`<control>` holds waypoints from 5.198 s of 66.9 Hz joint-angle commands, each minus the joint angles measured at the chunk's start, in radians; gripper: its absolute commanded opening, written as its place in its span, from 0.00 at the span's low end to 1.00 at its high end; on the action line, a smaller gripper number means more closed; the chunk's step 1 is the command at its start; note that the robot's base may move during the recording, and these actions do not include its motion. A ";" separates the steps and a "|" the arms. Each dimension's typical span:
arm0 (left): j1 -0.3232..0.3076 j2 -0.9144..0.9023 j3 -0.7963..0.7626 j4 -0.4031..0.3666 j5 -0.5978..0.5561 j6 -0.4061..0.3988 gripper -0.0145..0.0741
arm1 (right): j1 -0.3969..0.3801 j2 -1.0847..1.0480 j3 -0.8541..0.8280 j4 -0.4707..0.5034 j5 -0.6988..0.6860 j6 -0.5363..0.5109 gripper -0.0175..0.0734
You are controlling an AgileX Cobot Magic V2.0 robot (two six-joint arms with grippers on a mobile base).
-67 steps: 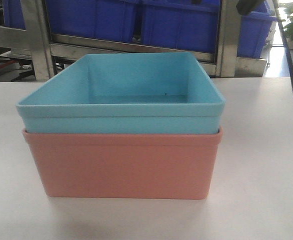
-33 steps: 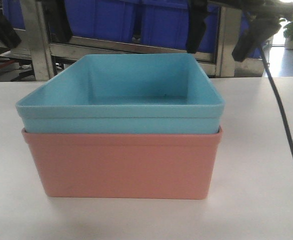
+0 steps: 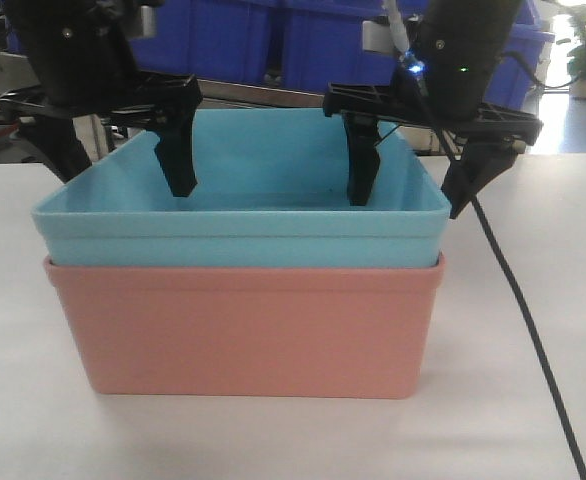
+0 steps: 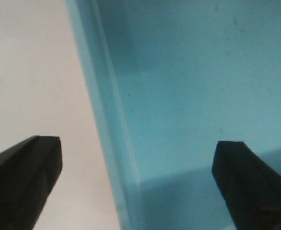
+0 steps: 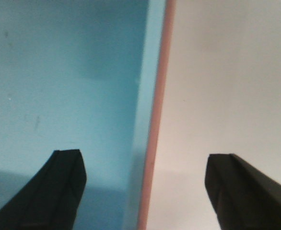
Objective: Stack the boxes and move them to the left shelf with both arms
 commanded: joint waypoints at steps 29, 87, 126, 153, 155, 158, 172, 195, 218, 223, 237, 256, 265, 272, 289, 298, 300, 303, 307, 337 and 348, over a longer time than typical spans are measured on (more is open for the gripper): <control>-0.002 0.031 -0.034 -0.004 -0.083 -0.017 0.75 | 0.000 0.010 -0.033 -0.043 -0.071 -0.001 0.87; -0.002 0.013 -0.034 -0.008 -0.089 -0.017 0.16 | 0.000 -0.003 -0.035 -0.042 -0.074 -0.001 0.25; -0.002 -0.210 -0.034 -0.014 -0.085 -0.017 0.16 | 0.000 -0.125 -0.036 -0.042 -0.129 -0.022 0.25; -0.016 -0.306 -0.034 0.038 0.028 -0.017 0.16 | 0.031 -0.135 -0.224 -0.042 -0.081 -0.076 0.25; -0.023 -0.309 -0.034 0.053 0.036 -0.017 0.16 | 0.037 -0.135 -0.245 -0.042 -0.073 -0.085 0.25; -0.032 -0.309 -0.034 0.062 0.048 -0.017 0.16 | 0.048 -0.135 -0.273 -0.042 -0.066 -0.090 0.25; -0.072 -0.326 -0.034 0.065 0.044 -0.070 0.16 | 0.087 -0.135 -0.350 -0.043 -0.019 -0.104 0.25; -0.083 -0.380 -0.034 0.050 0.012 -0.125 0.16 | 0.092 -0.141 -0.350 -0.043 -0.006 -0.104 0.25; -0.083 -0.385 -0.034 0.031 0.014 -0.146 0.16 | 0.109 -0.141 -0.350 -0.043 -0.013 -0.118 0.25; -0.083 -0.385 -0.034 0.019 0.010 -0.146 0.16 | 0.114 -0.141 -0.350 -0.043 -0.018 -0.118 0.25; -0.083 -0.385 -0.034 0.019 0.008 -0.144 0.16 | 0.115 -0.141 -0.350 -0.043 -0.020 -0.118 0.25; -0.083 -0.384 -0.034 0.019 0.008 -0.144 0.16 | 0.114 -0.140 -0.350 -0.043 -0.010 -0.118 0.25; -0.083 -0.384 -0.034 0.019 0.008 -0.144 0.16 | 0.114 -0.140 -0.350 -0.043 0.009 -0.118 0.25; -0.083 -0.384 -0.034 0.019 0.008 -0.144 0.16 | 0.114 -0.140 -0.350 -0.043 0.009 -0.118 0.25; -0.083 -0.384 -0.034 0.019 0.008 -0.144 0.16 | 0.114 -0.140 -0.350 -0.043 0.009 -0.118 0.25; -0.083 -0.384 -0.034 0.019 0.008 -0.144 0.16 | 0.114 -0.140 -0.350 -0.043 0.009 -0.118 0.25; -0.083 -0.384 -0.034 0.019 0.008 -0.144 0.16 | 0.114 -0.140 -0.350 -0.043 0.009 -0.118 0.25; -0.083 -0.384 -0.034 0.019 0.008 -0.144 0.16 | 0.114 -0.140 -0.350 -0.043 0.009 -0.118 0.25; -0.083 -0.384 -0.034 0.018 0.008 -0.144 0.16 | 0.114 -0.140 -0.350 -0.043 0.009 -0.118 0.25; -0.083 -0.384 -0.034 0.018 0.008 -0.144 0.16 | 0.114 -0.140 -0.350 -0.043 0.009 -0.118 0.25; -0.083 -0.384 -0.034 0.018 0.008 -0.144 0.16 | 0.114 -0.138 -0.350 -0.043 0.009 -0.118 0.25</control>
